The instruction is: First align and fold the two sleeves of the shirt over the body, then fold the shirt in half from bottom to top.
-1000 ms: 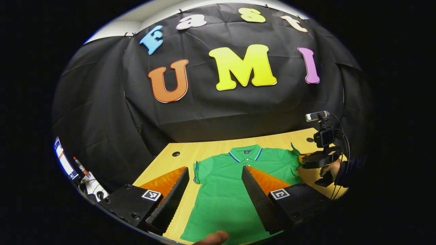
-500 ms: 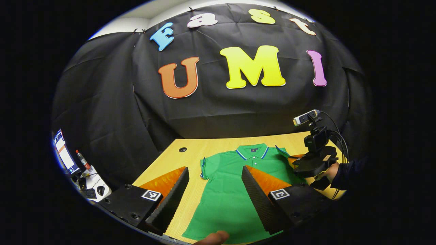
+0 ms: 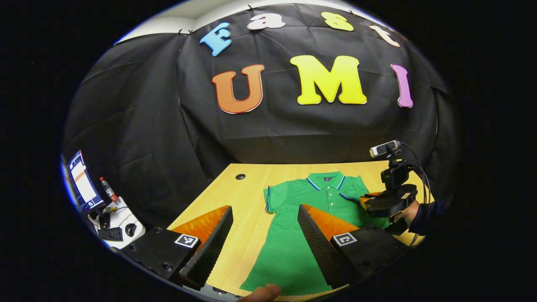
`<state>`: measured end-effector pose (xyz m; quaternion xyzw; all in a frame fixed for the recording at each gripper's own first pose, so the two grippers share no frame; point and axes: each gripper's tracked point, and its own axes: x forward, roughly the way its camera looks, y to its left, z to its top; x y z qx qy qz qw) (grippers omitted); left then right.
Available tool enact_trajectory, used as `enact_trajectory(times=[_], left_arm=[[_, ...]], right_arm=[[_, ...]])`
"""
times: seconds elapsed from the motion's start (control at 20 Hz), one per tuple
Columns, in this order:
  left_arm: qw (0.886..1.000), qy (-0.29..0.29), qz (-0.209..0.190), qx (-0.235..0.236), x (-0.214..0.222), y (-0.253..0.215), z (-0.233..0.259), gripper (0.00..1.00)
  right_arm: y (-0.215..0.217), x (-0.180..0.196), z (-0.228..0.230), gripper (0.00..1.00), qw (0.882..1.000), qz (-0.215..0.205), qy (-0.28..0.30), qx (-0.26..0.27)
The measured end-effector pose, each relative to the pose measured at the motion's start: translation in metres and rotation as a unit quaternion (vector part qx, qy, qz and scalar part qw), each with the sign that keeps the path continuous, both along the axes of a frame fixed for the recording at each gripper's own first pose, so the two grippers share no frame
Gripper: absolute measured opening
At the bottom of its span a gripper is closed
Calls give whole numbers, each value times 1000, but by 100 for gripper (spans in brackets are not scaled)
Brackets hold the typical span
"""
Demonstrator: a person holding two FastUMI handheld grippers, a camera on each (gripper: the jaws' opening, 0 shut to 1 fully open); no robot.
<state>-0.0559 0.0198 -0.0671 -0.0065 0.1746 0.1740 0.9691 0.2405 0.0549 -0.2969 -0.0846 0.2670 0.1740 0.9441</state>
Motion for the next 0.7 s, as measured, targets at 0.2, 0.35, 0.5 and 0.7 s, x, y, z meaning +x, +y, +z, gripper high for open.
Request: enact_trajectory(times=[0.2,0.35,0.5,0.7], left_arm=[[1000,-6,-9,-6,4,3,3,100],[1000,-8,-23,-4,8,7,1,100],[999,-5,-36,-15,14,6,-4,100],[997,15,-63,-30,20,2,-20,100]], right_arm=[[-13,-24,34,73,999,-30,-14,14],[-27,-46,71,98,997,-61,-41,34],[-45,-76,110,98,992,-85,-70,53],[-71,-123,155,94,985,-114,-108,68]])
